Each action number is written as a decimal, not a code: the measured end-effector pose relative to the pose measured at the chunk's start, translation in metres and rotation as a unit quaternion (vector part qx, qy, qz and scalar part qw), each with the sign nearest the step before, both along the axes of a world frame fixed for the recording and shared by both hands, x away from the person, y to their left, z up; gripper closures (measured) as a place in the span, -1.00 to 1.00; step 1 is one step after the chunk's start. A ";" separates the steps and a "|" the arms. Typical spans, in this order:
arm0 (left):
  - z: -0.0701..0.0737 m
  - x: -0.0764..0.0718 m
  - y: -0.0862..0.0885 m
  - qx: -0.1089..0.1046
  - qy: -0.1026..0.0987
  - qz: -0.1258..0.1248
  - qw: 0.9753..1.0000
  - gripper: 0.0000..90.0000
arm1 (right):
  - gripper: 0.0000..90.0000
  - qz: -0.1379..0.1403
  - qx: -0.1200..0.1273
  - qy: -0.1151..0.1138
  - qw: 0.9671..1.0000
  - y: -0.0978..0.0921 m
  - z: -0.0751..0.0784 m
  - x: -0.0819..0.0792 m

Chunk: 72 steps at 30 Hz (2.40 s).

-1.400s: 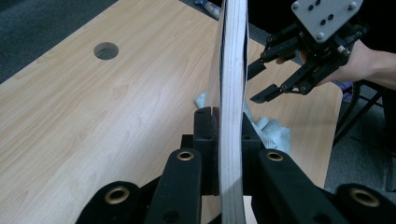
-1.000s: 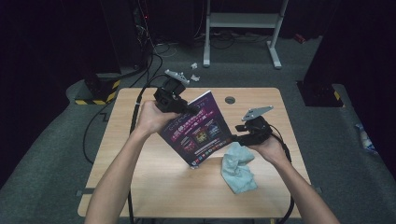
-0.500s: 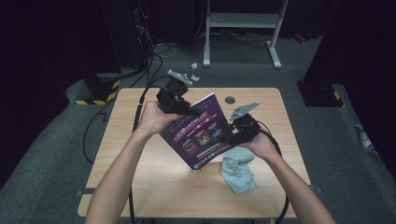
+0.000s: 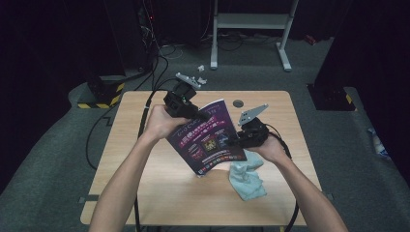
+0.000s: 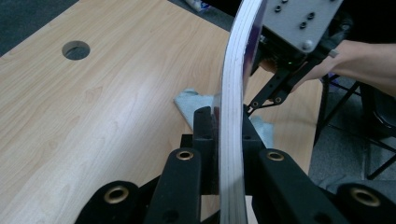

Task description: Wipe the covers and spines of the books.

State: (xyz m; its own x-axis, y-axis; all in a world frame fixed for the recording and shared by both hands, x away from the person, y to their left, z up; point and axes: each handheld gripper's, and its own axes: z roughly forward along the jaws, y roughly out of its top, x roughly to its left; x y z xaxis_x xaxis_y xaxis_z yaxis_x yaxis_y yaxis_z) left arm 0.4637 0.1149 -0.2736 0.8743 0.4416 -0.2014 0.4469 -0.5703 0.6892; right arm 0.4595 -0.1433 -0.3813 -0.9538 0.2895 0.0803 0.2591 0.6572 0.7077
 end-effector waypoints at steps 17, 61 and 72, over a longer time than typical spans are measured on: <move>-0.010 0.003 0.012 -0.020 -0.006 0.010 1.000 0.77 | 0.87 -0.008 -0.012 0.021 1.000 -0.002 0.010 -0.001; -0.036 0.000 0.032 -0.063 -0.015 0.088 0.994 0.11 | 0.86 -0.037 -0.051 0.009 0.998 -0.011 0.035 -0.002; -0.032 -0.010 0.055 -0.075 -0.045 0.133 0.987 -0.12 | 0.86 -0.052 -0.071 0.027 0.996 -0.007 0.041 0.001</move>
